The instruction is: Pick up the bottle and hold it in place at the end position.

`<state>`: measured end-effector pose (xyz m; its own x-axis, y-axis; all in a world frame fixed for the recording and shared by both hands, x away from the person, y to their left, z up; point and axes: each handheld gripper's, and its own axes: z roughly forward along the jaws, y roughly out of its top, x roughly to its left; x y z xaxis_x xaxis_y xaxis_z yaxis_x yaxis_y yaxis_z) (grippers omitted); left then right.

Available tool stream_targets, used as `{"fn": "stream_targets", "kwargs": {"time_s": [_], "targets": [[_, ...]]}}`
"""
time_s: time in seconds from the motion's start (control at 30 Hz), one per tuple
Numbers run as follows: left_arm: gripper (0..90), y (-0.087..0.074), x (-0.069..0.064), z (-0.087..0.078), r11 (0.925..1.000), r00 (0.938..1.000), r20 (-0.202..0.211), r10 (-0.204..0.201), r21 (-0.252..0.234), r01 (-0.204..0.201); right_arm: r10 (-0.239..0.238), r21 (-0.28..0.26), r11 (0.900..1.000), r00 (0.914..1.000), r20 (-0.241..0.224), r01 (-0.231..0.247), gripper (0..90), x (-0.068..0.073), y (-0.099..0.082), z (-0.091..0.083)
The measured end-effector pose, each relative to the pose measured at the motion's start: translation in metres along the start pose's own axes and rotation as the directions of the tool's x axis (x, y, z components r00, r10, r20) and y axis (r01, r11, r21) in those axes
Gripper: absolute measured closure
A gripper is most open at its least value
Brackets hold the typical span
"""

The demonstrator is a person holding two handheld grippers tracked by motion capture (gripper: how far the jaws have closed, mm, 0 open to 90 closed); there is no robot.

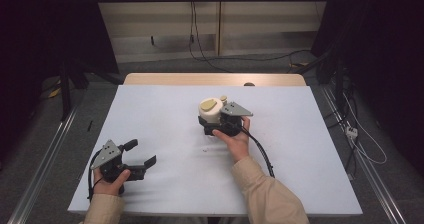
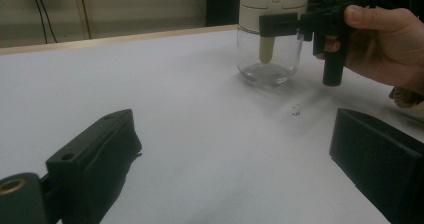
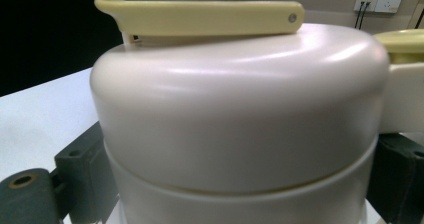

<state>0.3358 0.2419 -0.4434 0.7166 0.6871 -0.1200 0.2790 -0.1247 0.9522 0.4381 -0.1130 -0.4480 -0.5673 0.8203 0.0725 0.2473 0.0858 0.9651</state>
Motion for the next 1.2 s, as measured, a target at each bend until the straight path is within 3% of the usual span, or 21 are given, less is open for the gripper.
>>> {"fn": "stream_targets", "kwargs": {"time_s": [0.57, 0.8, 1.0, 1.2], "targets": [[4.5, -0.0005, 0.0, 0.001, 1.0, 1.0, -0.003, 0.002, 0.006, -0.002, -0.003, 0.027, 0.9996, 0.9999, -0.016, 0.004, 6.9, 0.0034, -0.0043, 0.0056], [4.5, -0.0003, -0.0004, 0.0012, 1.0, 1.0, -0.004, 0.003, 0.004, -0.003, 0.022, 0.039, 0.999, 0.9994, -0.025, -0.021, 6.8, 0.0, -0.0045, 0.004], [4.5, -0.0008, 0.0001, 0.0024, 1.0, 1.0, -0.006, 0.007, 0.007, -0.007, 0.008, 0.063, 0.998, 0.9997, -0.024, -0.007, 6.6, 0.0013, -0.0038, 0.0013], [4.5, -0.0005, -0.001, 0.0036, 0.9999, 1.0, -0.005, 0.008, 0.014, -0.008, 0.036, 0.079, 0.9963, 0.9989, -0.032, -0.034, 6.3, -0.002, -0.0048, -0.0017]]}}
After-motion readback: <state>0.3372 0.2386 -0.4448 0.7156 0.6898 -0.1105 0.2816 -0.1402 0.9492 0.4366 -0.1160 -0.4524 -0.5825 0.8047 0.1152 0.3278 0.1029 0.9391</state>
